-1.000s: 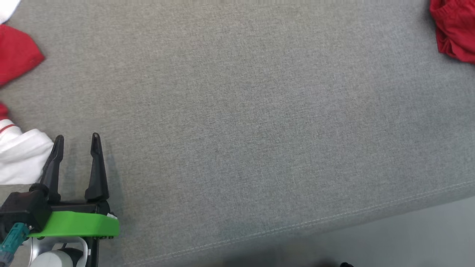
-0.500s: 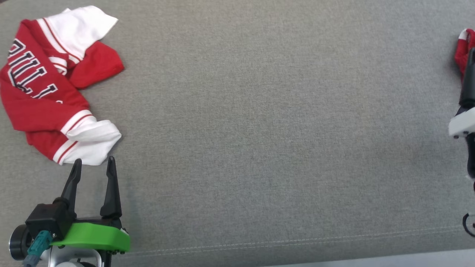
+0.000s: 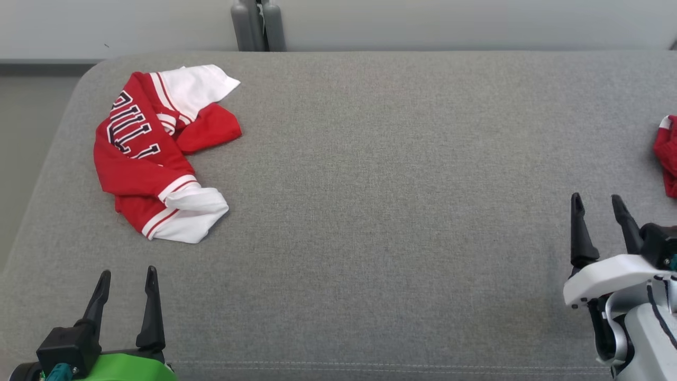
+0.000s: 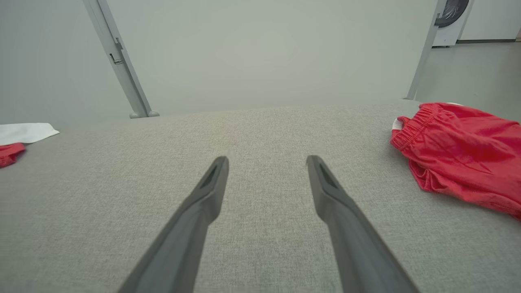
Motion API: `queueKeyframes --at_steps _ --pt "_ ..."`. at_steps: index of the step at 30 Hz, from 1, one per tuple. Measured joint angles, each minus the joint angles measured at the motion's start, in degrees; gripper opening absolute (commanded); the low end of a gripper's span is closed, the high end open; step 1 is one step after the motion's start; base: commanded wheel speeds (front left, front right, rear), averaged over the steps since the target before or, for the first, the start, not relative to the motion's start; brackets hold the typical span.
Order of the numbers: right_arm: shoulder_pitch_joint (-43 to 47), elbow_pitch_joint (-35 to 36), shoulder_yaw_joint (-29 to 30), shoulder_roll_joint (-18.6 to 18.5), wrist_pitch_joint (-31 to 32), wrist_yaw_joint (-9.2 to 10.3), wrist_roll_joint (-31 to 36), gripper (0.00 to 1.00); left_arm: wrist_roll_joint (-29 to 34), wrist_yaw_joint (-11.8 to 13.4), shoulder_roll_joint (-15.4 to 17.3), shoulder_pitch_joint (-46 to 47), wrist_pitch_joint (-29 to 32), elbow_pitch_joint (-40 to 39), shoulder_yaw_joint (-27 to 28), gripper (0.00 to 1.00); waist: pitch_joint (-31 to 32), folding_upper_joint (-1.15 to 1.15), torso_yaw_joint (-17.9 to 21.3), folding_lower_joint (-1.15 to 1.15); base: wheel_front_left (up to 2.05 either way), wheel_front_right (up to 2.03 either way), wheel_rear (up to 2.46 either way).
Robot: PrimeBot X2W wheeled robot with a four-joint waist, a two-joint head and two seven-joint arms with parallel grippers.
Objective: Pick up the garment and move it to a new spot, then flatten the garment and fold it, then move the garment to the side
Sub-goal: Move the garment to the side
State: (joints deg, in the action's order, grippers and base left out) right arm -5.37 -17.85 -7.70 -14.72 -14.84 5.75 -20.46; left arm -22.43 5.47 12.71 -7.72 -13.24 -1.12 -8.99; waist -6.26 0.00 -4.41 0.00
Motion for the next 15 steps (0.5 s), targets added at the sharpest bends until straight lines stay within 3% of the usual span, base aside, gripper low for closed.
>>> queueKeyframes --at_steps 15 --pt "7.8 5.1 1.4 2.5 0.0 0.92 2.8 1.00 0.0 0.0 0.2 -1.7 -0.5 -1.2 0.5 1.00 3.1 0.00 3.2 0.00 0.00 0.00 0.00"
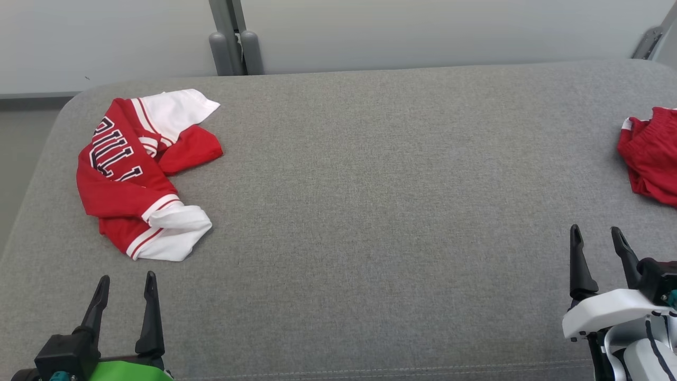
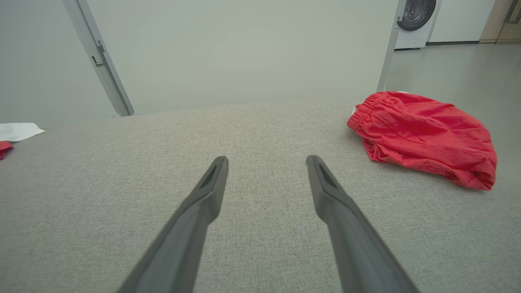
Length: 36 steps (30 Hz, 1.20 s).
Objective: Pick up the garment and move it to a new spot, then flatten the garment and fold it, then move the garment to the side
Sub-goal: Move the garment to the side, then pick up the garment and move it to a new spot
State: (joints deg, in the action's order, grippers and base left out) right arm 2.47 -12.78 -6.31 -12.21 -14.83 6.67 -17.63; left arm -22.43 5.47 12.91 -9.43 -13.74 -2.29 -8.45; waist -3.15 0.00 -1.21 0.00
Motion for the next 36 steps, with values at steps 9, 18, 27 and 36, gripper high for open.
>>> queueKeyframes --at_steps 9,18,27,36 --pt "1.2 3.6 1.7 -0.8 0.0 0.09 1.6 1.00 0.0 -0.5 -0.1 0.0 0.0 -0.2 -0.8 1.00 0.0 0.00 -1.4 0.00 0.00 0.00 0.00" --pt "1.4 5.2 -0.7 -0.8 0.0 0.41 3.7 1.00 1.2 -0.5 -0.6 0.0 0.0 -0.1 -0.7 1.00 0.3 0.00 -6.2 0.00 0.00 0.00 0.00" --pt "1.2 5.2 -4.2 -0.8 0.3 -0.88 4.8 1.00 1.2 -0.4 -1.0 -1.1 -0.2 0.0 0.9 1.00 0.9 0.00 -12.5 0.00 0.00 0.00 0.00" --pt "1.5 5.2 -3.6 -0.8 0.7 -0.77 4.8 1.00 1.2 -0.4 -1.1 -2.3 -0.2 0.0 0.8 1.00 1.9 0.00 -19.2 0.00 0.00 0.00 0.00"
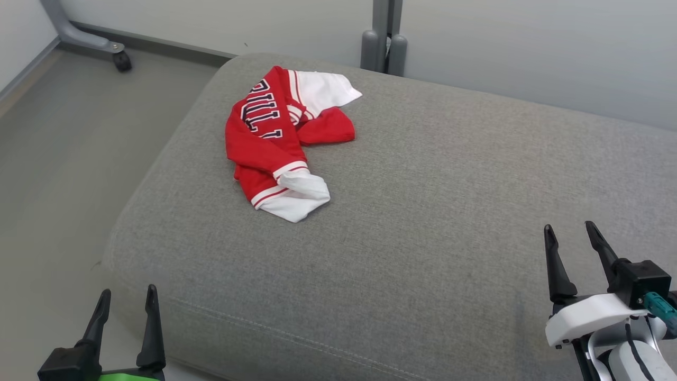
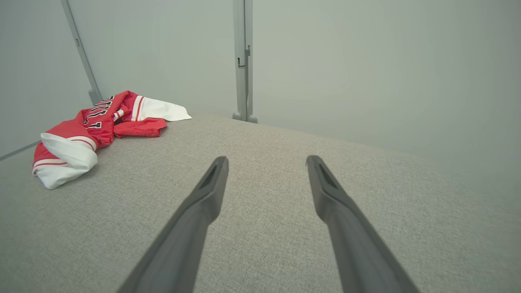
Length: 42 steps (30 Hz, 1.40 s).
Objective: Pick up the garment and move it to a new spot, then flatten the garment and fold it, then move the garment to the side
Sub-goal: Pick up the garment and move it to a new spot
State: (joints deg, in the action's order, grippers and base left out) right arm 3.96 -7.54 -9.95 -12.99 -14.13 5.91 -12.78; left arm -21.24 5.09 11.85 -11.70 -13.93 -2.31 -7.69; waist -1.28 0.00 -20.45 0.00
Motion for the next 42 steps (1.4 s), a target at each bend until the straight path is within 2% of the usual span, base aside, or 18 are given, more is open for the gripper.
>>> queueKeyframes --at_steps 7,14,19,24,28,29,34,37,42 --pt "0.0 1.4 -1.4 0.2 1.3 -0.01 0.5 1.00 -0.2 0.0 0.1 -0.7 0.0 -0.6 1.7 1.00 0.1 0.00 -3.7 0.00 0.00 0.00 0.00" --pt "-0.9 5.0 -1.7 -1.5 3.8 -0.01 2.7 1.00 -2.4 -0.2 1.0 0.2 -0.3 -2.3 3.1 1.00 -3.0 0.00 -4.7 0.00 0.00 0.00 0.00" --pt "-2.8 7.3 -1.2 -3.3 5.2 0.00 3.4 1.00 -4.8 -2.4 1.5 6.5 0.6 -4.1 3.6 1.00 -6.5 0.00 -4.2 0.00 0.00 0.00 0.00" --pt "-4.6 9.6 -1.1 -4.5 6.7 -0.01 4.3 1.00 -7.9 -4.3 2.8 13.5 4.1 -5.1 3.9 1.00 -10.2 0.00 -3.6 0.00 0.00 0.00 0.00" --pt "-6.8 11.8 -0.4 -5.6 7.7 -0.01 5.3 1.00 -13.0 -6.5 3.0 19.4 8.9 -4.5 3.6 1.00 -13.2 0.00 -3.0 0.00 0.00 0.00 0.00" --pt "-7.9 12.9 0.1 -6.0 8.2 -0.01 5.4 1.00 -18.3 -7.8 2.1 22.5 12.0 -3.4 3.5 1.00 -14.7 0.00 -2.6 0.00 0.00 0.00 0.00" --pt "-10.3 15.1 0.3 -6.7 9.2 -0.01 5.9 1.00 -29.4 -8.4 -0.7 29.4 19.7 0.5 4.5 1.00 -18.5 0.00 -1.7 0.00 0.00 0.00 0.00" --pt "-11.4 16.4 0.7 -7.3 9.7 -0.01 6.3 1.00 -35.8 -7.4 -3.1 33.9 24.1 2.8 6.0 1.00 -20.8 0.00 -1.1 0.00 0.00 0.00 0.00" --pt "-13.5 18.5 1.5 -8.1 10.7 -0.01 6.7 1.00 -44.8 -3.2 -5.1 40.6 29.2 6.6 11.4 1.00 -24.6 0.00 -0.1 0.01 0.00 0.00 0.00"
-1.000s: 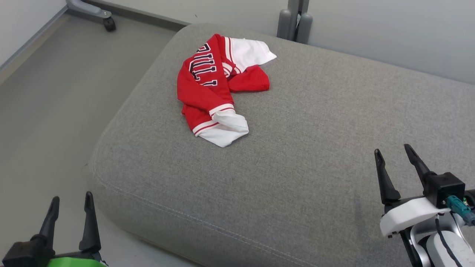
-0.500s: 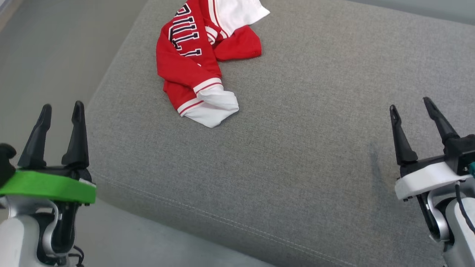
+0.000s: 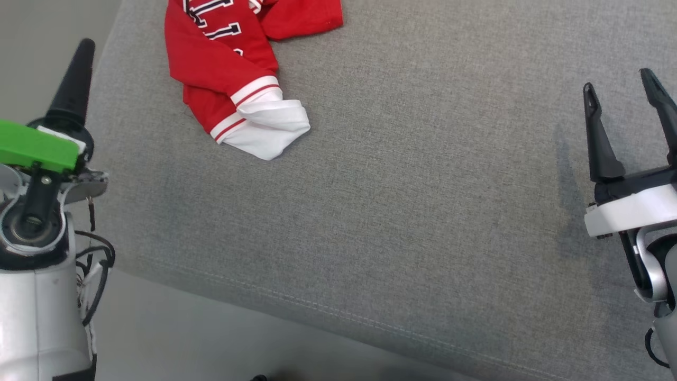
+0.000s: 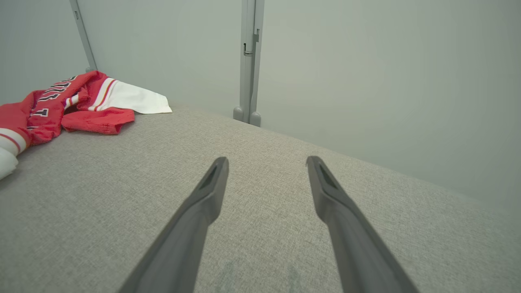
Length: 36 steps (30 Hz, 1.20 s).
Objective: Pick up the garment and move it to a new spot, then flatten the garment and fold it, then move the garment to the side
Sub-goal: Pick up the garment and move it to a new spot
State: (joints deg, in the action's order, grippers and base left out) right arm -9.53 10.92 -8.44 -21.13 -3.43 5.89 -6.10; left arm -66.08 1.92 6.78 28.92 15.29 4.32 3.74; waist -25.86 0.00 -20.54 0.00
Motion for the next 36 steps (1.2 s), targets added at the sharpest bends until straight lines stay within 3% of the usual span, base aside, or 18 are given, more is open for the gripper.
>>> queueKeyframes --at_steps 4,9,19,36 --pt "-1.7 1.3 0.6 -0.8 0.5 0.01 0.2 1.00 -2.8 3.4 0.1 4.7 2.9 2.8 3.5 1.00 -3.0 0.00 0.8 0.00 0.00 0.00 0.00" --pt "-3.5 1.7 0.8 -0.9 0.5 0.01 0.6 1.00 -4.8 4.2 1.3 8.2 5.6 7.1 5.9 1.00 -6.4 0.00 1.9 0.00 0.00 0.00 0.00" --pt "-4.4 1.4 2.0 -0.8 0.4 0.25 0.6 1.00 -5.7 4.2 2.3 12.0 10.0 13.2 5.6 1.00 -10.3 0.00 4.0 0.00 0.00 0.00 0.00" --pt "-5.6 0.5 1.9 0.3 -1.1 0.27 0.5 1.00 -7.7 4.2 3.7 13.7 16.5 17.6 3.1 1.00 -11.3 0.00 5.5 0.00 0.00 0.00 0.00"
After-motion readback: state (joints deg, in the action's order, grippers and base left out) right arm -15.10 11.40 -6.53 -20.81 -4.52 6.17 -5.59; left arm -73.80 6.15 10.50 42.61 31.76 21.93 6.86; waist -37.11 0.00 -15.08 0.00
